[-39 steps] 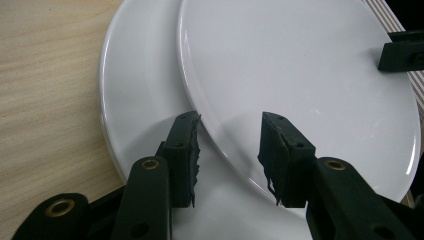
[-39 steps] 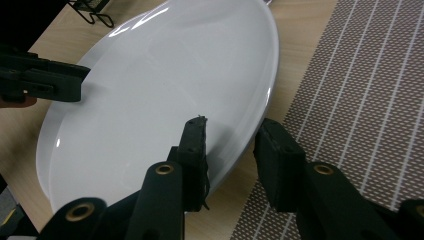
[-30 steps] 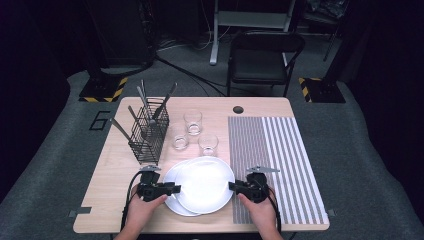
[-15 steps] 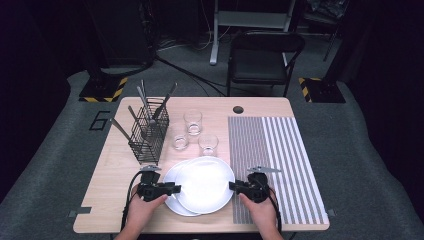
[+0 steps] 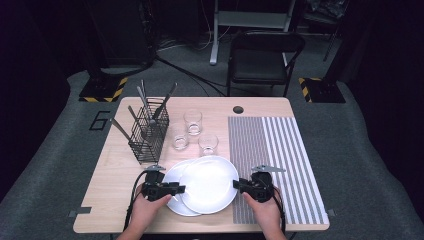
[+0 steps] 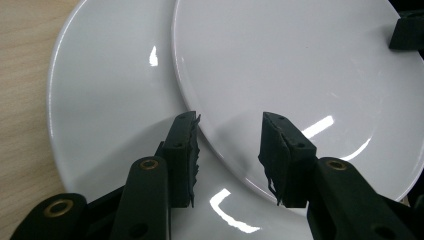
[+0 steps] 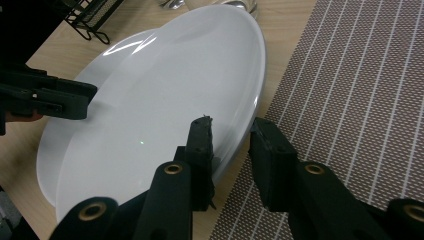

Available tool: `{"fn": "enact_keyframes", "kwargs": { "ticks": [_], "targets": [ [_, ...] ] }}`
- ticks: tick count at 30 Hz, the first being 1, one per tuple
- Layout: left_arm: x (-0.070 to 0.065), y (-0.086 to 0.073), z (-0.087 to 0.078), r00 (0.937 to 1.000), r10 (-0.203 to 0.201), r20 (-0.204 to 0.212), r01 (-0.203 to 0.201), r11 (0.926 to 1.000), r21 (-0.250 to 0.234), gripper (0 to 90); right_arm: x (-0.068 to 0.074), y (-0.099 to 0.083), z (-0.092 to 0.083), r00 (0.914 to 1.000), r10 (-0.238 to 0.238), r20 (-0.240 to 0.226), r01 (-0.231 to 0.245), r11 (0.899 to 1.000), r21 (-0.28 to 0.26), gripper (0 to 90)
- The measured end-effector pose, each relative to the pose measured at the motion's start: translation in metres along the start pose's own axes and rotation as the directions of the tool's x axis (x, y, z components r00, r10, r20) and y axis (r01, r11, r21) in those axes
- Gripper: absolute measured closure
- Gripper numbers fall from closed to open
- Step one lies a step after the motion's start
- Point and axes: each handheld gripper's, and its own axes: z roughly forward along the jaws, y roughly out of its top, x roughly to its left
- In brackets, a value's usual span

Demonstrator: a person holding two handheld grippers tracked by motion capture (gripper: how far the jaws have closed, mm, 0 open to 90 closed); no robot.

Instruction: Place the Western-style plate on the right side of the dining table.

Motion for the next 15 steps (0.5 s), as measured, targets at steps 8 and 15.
{"fn": "enact_keyframes", "kwargs": {
  "ticks": [8, 15],
  "targets": [
    [-0.0009, 0.0006, 0.0012, 0.9999, 0.010, 0.006, -0.010, 0.9999, 0.005, 58.9, -0.0039, -0.0028, -0.0008, 1.0000, 0.003, 0.005, -0.003, 1.000, 0.005, 70.5],
    [-0.0026, 0.0000, 0.0006, 0.9999, 0.010, 0.005, -0.010, 0.9999, 0.012, 58.0, -0.0066, -0.0048, -0.0005, 0.9999, 0.013, -0.006, -0.013, 1.000, 0.006, 70.1]
  ]
}}
